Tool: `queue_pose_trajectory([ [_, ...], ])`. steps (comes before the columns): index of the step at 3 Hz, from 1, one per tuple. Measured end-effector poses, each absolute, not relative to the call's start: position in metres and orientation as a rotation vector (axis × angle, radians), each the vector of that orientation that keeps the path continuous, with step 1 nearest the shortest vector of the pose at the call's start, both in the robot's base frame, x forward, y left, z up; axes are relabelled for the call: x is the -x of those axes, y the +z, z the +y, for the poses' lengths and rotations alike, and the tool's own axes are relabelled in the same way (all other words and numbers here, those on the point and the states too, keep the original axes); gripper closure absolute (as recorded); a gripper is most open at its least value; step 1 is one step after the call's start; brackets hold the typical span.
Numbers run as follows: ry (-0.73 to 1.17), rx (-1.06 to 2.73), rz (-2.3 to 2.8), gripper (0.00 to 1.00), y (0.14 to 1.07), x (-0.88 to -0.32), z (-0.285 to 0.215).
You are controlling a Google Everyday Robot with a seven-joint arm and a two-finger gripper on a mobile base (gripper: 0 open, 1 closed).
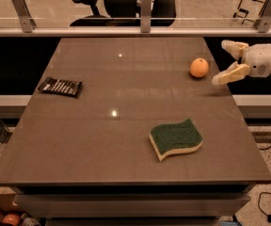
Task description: Move orange near rxbar chocolate
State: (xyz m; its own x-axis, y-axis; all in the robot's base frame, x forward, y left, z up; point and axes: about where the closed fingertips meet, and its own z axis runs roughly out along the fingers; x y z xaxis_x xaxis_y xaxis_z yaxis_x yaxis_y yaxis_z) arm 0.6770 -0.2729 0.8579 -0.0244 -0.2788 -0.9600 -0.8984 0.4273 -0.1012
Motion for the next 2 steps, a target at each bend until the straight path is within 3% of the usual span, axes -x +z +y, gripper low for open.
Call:
queue_pose_trajectory([
  [2,0.754,1.111,1.542,0.0,0.849,-0.679,-0.2566],
])
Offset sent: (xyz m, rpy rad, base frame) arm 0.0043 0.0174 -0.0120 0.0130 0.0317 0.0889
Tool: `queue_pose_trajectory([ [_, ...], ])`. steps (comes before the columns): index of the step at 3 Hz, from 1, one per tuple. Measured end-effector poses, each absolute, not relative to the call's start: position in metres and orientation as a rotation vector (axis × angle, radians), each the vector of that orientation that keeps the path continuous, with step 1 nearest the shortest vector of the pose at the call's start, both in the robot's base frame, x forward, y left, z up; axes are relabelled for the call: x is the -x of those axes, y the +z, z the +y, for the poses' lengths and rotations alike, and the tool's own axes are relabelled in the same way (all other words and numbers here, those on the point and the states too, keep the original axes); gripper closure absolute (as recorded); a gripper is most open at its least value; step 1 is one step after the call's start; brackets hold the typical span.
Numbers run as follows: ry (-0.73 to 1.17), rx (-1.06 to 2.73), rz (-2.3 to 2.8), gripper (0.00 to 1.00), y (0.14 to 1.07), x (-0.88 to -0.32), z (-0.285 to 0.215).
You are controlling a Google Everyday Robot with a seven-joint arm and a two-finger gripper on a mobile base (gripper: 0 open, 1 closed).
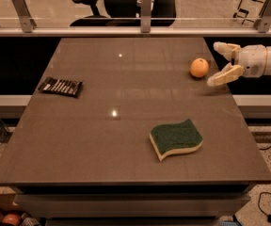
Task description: Move orange near rxbar chocolate
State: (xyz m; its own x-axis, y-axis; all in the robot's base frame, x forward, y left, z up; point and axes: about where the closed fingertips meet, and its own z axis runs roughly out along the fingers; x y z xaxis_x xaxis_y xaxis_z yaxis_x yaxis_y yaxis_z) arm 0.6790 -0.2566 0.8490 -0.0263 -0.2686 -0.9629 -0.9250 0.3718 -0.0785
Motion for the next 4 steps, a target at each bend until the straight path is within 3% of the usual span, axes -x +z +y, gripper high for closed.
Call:
queue_pose_trajectory([
  [3,0.84,1.183,1.512,0.0,0.843,-0.686,-0.225],
  [4,0.862,1.199,1.5,0.18,0.842,-0.684,-0.216],
])
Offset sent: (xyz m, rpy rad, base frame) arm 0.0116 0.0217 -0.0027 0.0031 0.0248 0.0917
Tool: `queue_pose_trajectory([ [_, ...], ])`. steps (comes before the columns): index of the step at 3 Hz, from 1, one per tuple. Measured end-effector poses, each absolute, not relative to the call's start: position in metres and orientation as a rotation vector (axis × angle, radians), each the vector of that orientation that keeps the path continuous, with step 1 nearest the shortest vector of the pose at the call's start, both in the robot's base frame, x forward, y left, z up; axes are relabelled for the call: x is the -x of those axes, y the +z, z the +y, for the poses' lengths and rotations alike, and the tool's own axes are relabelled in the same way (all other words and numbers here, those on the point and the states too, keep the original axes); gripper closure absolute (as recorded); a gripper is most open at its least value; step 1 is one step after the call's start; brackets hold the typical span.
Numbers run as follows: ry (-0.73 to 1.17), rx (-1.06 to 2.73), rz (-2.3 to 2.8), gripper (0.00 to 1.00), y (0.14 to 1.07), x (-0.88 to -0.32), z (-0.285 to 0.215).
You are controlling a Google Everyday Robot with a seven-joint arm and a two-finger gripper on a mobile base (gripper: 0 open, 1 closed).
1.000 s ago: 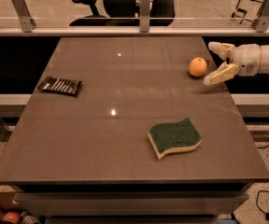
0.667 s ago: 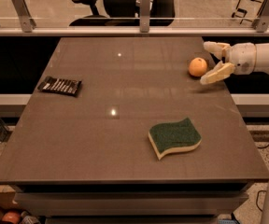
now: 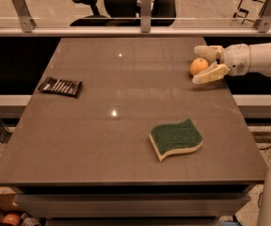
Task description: Move orange near rxbar chocolate
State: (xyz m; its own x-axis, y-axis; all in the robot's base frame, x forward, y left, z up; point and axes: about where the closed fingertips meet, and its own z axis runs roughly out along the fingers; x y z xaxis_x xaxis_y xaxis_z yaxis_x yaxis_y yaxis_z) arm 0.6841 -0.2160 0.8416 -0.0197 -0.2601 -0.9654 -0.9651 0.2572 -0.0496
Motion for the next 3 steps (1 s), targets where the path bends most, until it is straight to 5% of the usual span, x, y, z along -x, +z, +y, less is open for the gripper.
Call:
queue_pose_trajectory([
  [3,0.878,1.222,1.481,0.88,0.8397,-0.6826,-0.2054],
])
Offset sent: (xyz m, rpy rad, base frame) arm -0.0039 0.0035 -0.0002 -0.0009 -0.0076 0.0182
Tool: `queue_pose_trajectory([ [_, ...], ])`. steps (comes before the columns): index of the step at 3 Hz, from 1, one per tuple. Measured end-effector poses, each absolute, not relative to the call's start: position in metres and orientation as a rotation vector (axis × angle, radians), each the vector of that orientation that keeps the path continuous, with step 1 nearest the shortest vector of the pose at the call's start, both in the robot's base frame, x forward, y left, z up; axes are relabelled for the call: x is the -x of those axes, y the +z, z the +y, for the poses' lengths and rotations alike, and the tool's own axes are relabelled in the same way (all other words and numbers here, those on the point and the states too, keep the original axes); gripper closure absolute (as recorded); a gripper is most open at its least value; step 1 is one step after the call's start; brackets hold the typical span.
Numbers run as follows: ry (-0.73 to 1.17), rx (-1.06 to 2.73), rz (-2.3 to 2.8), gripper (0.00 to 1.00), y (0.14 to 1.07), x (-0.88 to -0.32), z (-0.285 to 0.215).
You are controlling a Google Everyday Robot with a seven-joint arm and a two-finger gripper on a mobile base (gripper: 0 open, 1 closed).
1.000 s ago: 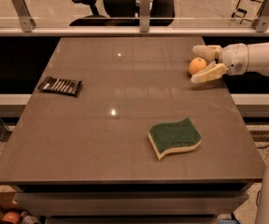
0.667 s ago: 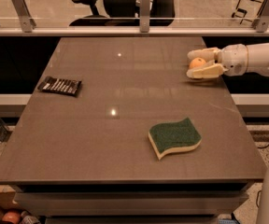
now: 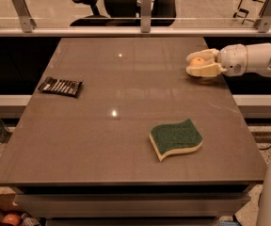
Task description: Move orange near rxbar chocolate
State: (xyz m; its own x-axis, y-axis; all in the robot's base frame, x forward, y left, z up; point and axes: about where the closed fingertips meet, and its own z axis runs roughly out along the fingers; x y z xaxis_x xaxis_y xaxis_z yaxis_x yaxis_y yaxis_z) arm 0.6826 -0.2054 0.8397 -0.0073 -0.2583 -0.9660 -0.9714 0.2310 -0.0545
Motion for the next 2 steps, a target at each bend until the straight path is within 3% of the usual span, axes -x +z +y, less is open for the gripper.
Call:
queue_pose_trajectory([
  [1,0.882,1.223,1.48,1.0,0.8389,-0.6836,-0.2024],
  [2,0.882,1.223,1.479,1.0,0.8389,-0.6837,-0.2023],
])
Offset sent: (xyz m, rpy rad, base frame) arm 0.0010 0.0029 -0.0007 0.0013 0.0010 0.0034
